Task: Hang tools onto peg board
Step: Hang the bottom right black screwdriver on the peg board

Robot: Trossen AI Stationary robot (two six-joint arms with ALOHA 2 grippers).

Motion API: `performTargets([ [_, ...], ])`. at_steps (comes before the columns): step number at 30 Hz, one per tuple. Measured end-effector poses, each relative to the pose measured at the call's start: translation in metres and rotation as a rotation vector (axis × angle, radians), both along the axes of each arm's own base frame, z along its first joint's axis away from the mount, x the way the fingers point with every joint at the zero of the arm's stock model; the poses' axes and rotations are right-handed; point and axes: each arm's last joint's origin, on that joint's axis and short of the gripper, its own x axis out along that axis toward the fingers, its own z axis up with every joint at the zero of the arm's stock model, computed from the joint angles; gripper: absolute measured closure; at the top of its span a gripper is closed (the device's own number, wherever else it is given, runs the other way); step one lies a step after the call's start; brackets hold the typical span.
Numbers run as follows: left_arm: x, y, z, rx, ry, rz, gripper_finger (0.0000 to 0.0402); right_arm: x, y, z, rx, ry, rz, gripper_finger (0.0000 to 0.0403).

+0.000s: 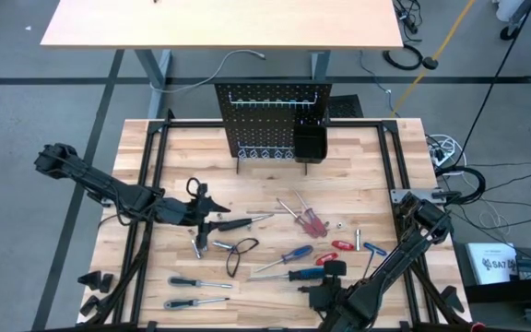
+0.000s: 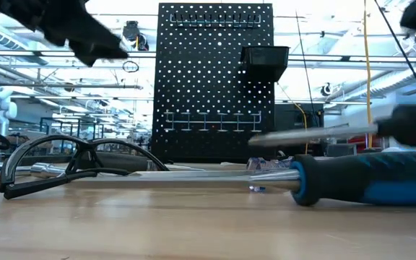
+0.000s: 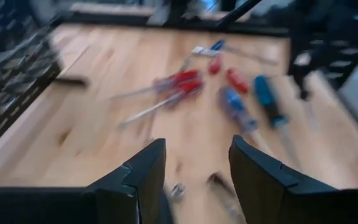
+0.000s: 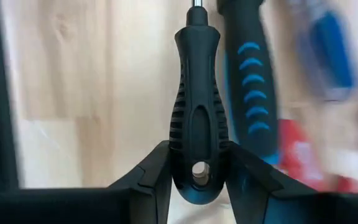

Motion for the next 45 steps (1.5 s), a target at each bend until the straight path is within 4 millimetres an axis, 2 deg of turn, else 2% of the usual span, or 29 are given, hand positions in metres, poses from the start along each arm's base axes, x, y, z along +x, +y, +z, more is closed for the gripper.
performTargets([
  [6,0.004,-0.005,0.021,-0.056,-0.196,-0.132,0.0224,0.003,-0.003,0.036,-0.191,-0.031,0.128,0.0293],
  [11,0.005,-0.005,0.038,-0.238,-0.346,-0.216,0.0224,0.005,-0.014,0.062,-0.523,-0.103,0.292,0.0293],
  [17,0.014,-0.002,0.033,-0.527,-0.268,-0.222,0.0224,0.026,-0.038,0.075,-0.999,-0.11,0.484,0.0293],
  [20,0.019,0.0,0.029,-0.672,-0.229,-0.175,0.0224,0.044,-0.053,0.077,-1.122,-0.075,0.511,0.0293],
  [24,0.023,0.004,0.027,-0.798,-0.21,-0.134,0.0224,0.07,-0.072,0.078,-1.172,-0.003,0.537,0.0293],
  [32,0.025,0.01,0.021,-0.793,-0.139,-0.152,0.0224,0.113,-0.088,0.083,-1.073,-0.031,0.656,0.0293],
  [37,0.025,0.011,0.015,-0.723,-0.094,-0.141,0.0224,0.121,-0.087,0.086,-1.058,-0.061,0.726,0.0293],
  [45,0.024,0.01,0.013,-0.725,-0.061,-0.177,0.0224,0.127,-0.09,0.088,-1.05,-0.085,0.727,0.0293],
])
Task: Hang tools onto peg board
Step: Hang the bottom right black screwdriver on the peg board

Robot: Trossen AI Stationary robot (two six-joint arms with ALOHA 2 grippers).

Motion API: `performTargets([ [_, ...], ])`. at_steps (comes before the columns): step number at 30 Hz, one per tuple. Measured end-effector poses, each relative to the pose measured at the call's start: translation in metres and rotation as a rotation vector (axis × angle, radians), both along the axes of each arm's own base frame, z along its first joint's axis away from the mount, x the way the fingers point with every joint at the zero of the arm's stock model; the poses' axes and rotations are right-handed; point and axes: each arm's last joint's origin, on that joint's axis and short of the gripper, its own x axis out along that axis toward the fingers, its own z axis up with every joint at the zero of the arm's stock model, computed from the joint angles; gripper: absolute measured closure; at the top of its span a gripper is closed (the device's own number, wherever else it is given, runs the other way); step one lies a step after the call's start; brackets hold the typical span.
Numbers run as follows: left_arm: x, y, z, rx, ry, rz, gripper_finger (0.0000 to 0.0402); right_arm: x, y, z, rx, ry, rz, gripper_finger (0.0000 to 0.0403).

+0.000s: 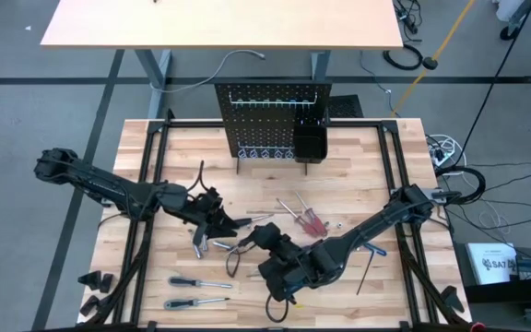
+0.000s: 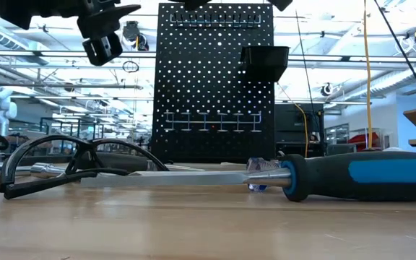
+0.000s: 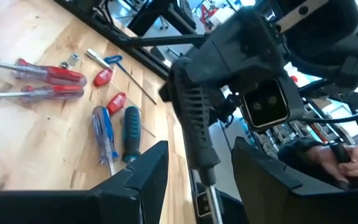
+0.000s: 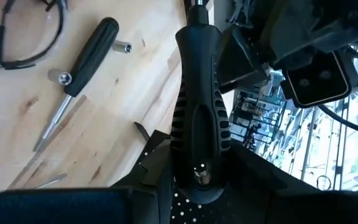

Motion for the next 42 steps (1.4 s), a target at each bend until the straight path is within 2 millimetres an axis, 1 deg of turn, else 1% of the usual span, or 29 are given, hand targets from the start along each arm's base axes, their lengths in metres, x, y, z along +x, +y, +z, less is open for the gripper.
performTargets([
  [4,-0.001,-0.001,-0.001,-0.003,0.013,-0.037,0.0224,0.005,-0.003,0.003,-0.008,-0.017,0.008,0.0293],
  [10,-0.001,-0.003,-0.001,0.008,0.011,-0.092,0.0224,0.009,-0.002,0.006,-0.029,-0.032,0.03,0.0293],
  [14,-0.003,-0.003,-0.007,0.022,0.068,-0.108,0.0224,0.009,-0.002,0.007,-0.034,-0.036,0.028,0.0293],
  [19,-0.004,-0.006,-0.008,0.025,0.082,-0.123,0.0224,0.012,-0.008,0.007,-0.03,-0.034,0.017,0.0293],
  [25,-0.005,-0.01,-0.008,0.031,0.08,-0.144,0.0224,0.018,-0.021,0.007,-0.025,-0.036,-0.011,0.0293],
  [29,-0.006,-0.011,-0.009,0.069,0.061,-0.157,0.0224,0.022,-0.027,0.007,0.008,-0.036,-0.008,0.0293],
  [36,-0.006,-0.011,-0.009,0.104,0.047,-0.155,0.0225,0.023,-0.029,0.007,0.024,-0.042,-0.006,0.0293],
  [39,-0.006,-0.011,-0.009,0.105,0.047,-0.154,0.0237,0.023,-0.029,0.007,0.02,-0.039,-0.003,0.0293],
  [42,-0.006,-0.011,-0.009,0.106,0.049,-0.156,0.0271,0.023,-0.028,0.007,0.017,-0.032,0.006,0.0293],
])
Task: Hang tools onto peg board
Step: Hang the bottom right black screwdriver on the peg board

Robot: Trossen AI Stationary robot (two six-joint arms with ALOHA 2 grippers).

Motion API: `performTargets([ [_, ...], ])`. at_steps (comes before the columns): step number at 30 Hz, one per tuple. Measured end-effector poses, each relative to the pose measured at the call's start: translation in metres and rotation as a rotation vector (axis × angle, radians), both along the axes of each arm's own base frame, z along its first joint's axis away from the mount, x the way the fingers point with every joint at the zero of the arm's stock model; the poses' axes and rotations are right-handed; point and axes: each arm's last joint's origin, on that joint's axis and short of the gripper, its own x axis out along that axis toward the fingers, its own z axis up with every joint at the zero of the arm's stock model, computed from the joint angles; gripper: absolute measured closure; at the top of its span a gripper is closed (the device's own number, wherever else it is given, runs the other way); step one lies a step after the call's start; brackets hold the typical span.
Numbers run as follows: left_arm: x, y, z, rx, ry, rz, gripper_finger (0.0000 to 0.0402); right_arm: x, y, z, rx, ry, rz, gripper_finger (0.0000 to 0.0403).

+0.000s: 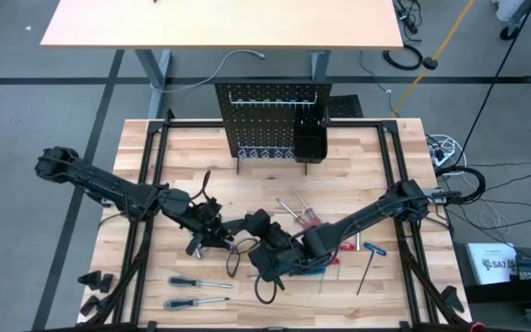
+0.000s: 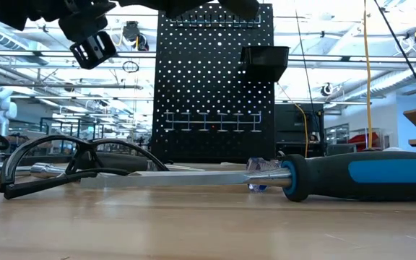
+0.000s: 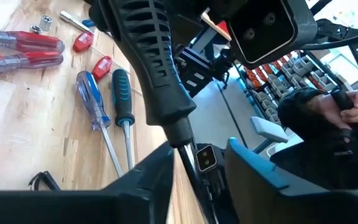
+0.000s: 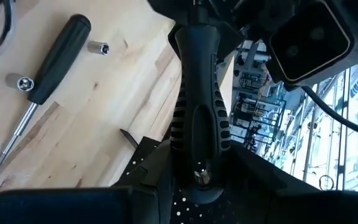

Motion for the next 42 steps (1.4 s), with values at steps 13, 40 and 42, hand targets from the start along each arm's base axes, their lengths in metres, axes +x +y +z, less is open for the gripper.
performTargets([
  [13,-0.001,0.002,-0.006,0.081,0.032,0.049,0.039,0.001,0.001,0.001,0.024,0.001,0.026,0.0256],
  [40,-0.006,0.014,0.039,0.557,-0.513,0.297,0.0394,-0.235,-0.069,0.0,1.348,-0.853,-0.357,0.0106],
  [42,-0.005,0.018,0.041,0.61,-0.544,0.323,0.0394,-0.236,-0.072,-0.018,1.521,-0.912,-0.183,0.0106],
])
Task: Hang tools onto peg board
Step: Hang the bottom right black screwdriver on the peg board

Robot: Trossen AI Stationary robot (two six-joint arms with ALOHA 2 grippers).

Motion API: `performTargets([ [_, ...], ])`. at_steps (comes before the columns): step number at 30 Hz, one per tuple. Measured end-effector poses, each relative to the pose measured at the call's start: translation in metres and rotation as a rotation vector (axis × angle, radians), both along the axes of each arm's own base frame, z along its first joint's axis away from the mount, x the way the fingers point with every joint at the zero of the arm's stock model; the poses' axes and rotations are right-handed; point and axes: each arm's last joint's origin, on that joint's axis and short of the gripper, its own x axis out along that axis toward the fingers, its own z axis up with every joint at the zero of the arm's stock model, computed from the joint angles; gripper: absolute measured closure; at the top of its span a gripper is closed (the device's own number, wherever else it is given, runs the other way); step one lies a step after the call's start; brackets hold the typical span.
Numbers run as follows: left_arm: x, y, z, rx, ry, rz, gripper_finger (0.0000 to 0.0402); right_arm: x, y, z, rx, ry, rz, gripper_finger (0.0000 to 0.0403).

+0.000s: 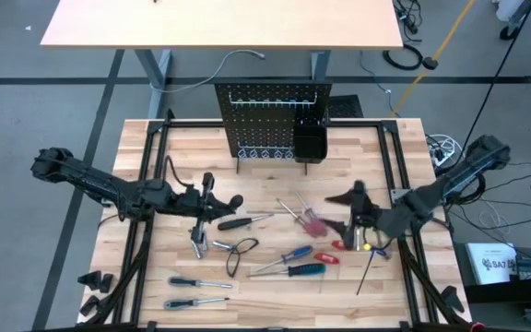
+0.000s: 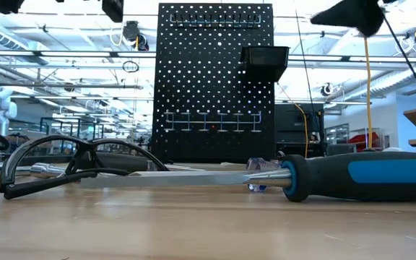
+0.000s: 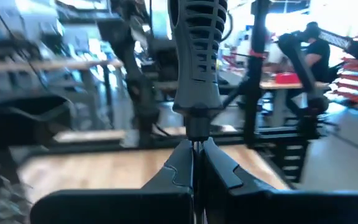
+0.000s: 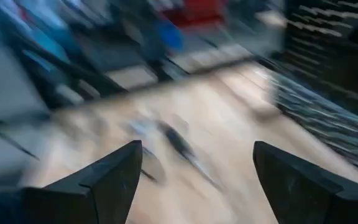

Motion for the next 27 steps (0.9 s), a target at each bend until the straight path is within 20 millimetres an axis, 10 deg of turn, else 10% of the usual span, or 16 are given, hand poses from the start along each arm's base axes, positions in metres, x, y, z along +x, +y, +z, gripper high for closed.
performTargets([
  [9,0.035,0.007,-0.027,-0.091,-0.104,-0.078,0.0394,0.013,-0.014,-0.042,0.004,-0.421,0.046,0.0106],
  [19,0.082,-0.002,-0.043,-0.119,-0.057,-0.083,0.0394,0.086,0.012,0.0,-0.239,-0.481,0.087,0.0105],
  [27,0.089,-0.004,-0.038,-0.095,-0.085,-0.085,0.0394,0.104,0.01,-0.001,-0.245,-0.48,0.106,0.0105],
])
